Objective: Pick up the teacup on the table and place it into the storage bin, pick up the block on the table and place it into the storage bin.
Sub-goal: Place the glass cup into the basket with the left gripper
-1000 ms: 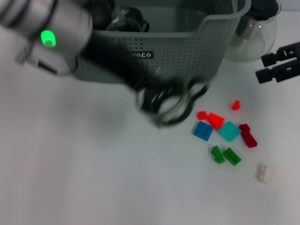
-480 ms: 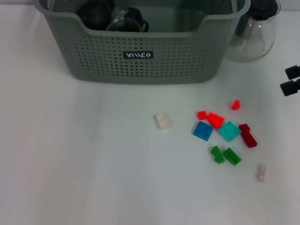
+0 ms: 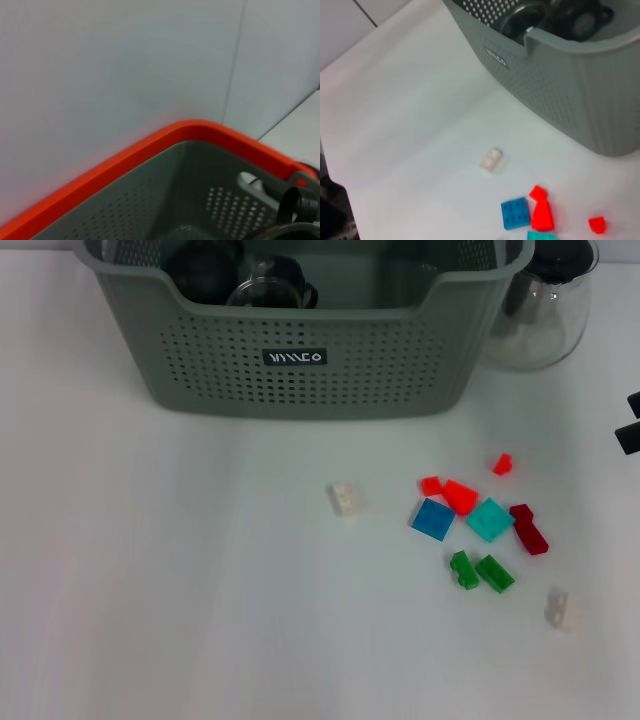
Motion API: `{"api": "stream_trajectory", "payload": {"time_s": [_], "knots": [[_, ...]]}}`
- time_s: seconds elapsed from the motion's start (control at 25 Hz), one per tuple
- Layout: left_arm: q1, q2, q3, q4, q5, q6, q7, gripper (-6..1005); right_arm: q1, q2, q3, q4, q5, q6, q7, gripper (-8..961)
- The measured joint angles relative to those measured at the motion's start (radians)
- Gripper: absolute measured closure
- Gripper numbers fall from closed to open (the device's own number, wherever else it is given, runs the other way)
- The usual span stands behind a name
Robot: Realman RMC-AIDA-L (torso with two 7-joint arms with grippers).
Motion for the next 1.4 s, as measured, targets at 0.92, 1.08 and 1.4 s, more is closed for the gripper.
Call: {"api": "stream_trajectory", "payload": {"time_s": [0.92, 1.08, 1.4], "knots": [[-0.006, -0.099, 0.012, -0.153, 0.213, -0.234, -0.007, 955, 0.019, 0.036, -0.019, 0.003, -0.045, 0.034, -0.017, 112], [-0.002, -0.111, 0.034, -0.173, 0.231, -0.272, -0.009, 955, 0.019, 0.037, -0.019, 0.003, -0.045, 0.034, -0.017, 112], [0.004, -0.111, 0.038, -0.193, 0.232, -0.292, -0.01, 955, 0.019, 0.039, -0.019, 0.003, -0.045, 0.036, -0.017, 112]]}}
